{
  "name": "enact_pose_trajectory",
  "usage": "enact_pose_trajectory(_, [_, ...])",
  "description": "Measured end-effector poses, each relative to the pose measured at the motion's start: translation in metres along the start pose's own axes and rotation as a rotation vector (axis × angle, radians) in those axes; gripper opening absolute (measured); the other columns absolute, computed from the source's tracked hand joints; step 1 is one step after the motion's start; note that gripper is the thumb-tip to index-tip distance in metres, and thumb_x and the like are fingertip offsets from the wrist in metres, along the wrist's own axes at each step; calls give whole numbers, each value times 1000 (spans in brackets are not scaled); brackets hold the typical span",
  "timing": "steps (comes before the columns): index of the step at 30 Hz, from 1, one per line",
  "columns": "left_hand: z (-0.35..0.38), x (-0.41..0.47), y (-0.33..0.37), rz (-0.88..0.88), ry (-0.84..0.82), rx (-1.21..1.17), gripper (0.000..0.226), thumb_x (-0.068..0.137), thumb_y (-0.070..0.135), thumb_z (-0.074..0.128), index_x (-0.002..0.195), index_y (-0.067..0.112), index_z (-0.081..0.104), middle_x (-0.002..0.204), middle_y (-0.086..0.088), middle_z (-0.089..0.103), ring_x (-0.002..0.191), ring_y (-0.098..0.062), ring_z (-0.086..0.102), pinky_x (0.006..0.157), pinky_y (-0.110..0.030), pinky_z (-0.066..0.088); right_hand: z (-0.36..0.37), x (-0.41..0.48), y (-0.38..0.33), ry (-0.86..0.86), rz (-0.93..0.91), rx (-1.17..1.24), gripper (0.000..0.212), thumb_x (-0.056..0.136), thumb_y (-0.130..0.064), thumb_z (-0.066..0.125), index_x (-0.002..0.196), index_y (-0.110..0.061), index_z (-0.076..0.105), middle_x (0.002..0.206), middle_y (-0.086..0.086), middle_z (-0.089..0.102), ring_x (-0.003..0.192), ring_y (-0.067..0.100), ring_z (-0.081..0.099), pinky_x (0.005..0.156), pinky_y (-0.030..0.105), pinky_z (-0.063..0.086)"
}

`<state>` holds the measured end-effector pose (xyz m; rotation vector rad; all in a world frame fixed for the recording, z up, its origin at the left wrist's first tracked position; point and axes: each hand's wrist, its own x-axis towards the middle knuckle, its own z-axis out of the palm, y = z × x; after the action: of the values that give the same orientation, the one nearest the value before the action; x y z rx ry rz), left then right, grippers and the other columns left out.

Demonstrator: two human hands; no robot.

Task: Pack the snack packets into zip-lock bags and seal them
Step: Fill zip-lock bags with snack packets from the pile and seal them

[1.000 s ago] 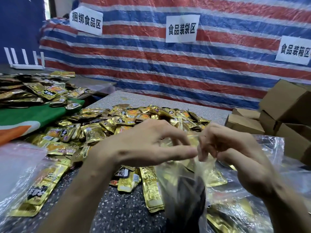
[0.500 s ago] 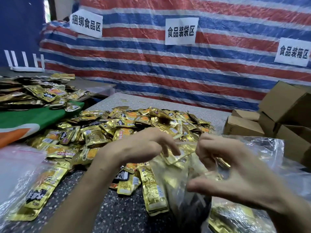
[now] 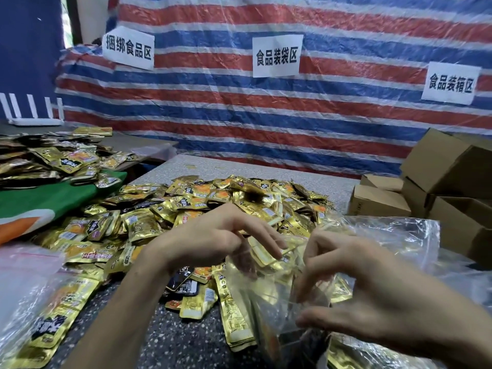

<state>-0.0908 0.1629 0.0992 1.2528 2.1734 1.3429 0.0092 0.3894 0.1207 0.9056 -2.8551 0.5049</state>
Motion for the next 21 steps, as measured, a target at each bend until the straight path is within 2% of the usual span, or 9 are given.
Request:
enact_pose_trajectory(3, [-3, -3, 0, 39, 19, 53, 66, 59, -14, 31, 102, 4, 78, 120, 2, 71, 98, -3, 68, 74, -29, 58, -5, -2, -3, -7, -42, -7, 32, 73, -70, 63, 87, -41, 70, 107, -25, 58, 104, -1, 56, 80, 21, 47])
enact_pose_trajectory(6, [-7, 0, -4, -23, 48, 7, 58, 64, -7, 35, 104, 1, 76, 116, -5, 71, 90, -16, 72, 74, -28, 55, -12, -4, -11, 20, -99, 47, 17, 82, -48, 73, 77, -31, 71, 103, -26, 67, 99, -4, 61, 77, 10, 42])
enact_pose_trajectory(8, [-9, 3, -3, -103, 50, 54, 46, 76, -5, 40, 101, 5, 77, 105, -7, 72, 100, -29, 69, 78, -31, 54, -16, -8, -12, 63, -117, 45, 14, 83, -41, 73, 76, -29, 70, 103, -25, 69, 97, -1, 64, 76, 10, 42])
enact_pose_trajectory(9, [-11, 2, -2, -116, 60, 119, 43, 79, -4, 42, 99, 10, 77, 100, -3, 73, 106, -28, 67, 80, -31, 54, -17, -10, -11, 103, -120, 24, 14, 83, -40, 73, 76, -30, 68, 105, -24, 68, 98, 0, 64, 76, 11, 43])
enact_pose_trajectory(12, [-18, -14, 4, 16, 138, 298, 49, 67, 3, 47, 100, 20, 79, 104, 13, 73, 106, -7, 65, 89, -22, 50, -19, -16, -6, 272, -93, -59, 19, 78, -39, 76, 72, -33, 60, 115, -19, 60, 109, 6, 61, 84, 18, 44])
enact_pose_trajectory(14, [-22, -27, 6, 18, 177, 314, 35, 81, 2, 58, 96, 23, 80, 100, 16, 73, 102, -4, 66, 86, -16, 50, -22, -20, -2, 350, -71, -91, 21, 75, -37, 77, 71, -34, 56, 115, -18, 55, 113, 11, 58, 87, 20, 44])
enact_pose_trajectory(15, [-23, -27, 7, 24, 194, 321, 25, 88, 3, 66, 95, 23, 80, 97, 15, 74, 99, -4, 67, 84, -16, 51, -24, -22, -1, 360, -64, -94, 20, 74, -40, 76, 71, -35, 57, 115, -17, 54, 112, 11, 58, 86, 19, 44])
enact_pose_trajectory(17, [-25, -30, 9, 27, 201, 344, 12, 86, 14, 73, 93, 22, 80, 93, 14, 75, 94, -7, 69, 81, -22, 54, -28, -25, 4, 338, -41, -67, 17, 76, -50, 70, 74, -36, 59, 111, -16, 57, 103, 7, 60, 80, 14, 46])
enact_pose_trajectory(21, [-25, -33, 13, 46, 235, 377, 16, 82, 33, 69, 91, 24, 80, 98, 15, 71, 98, -9, 67, 84, -31, 55, -34, -31, 15, 222, 35, 49, 33, 78, -61, 63, 84, -29, 67, 91, -12, 68, 84, 8, 68, 67, 20, 54])
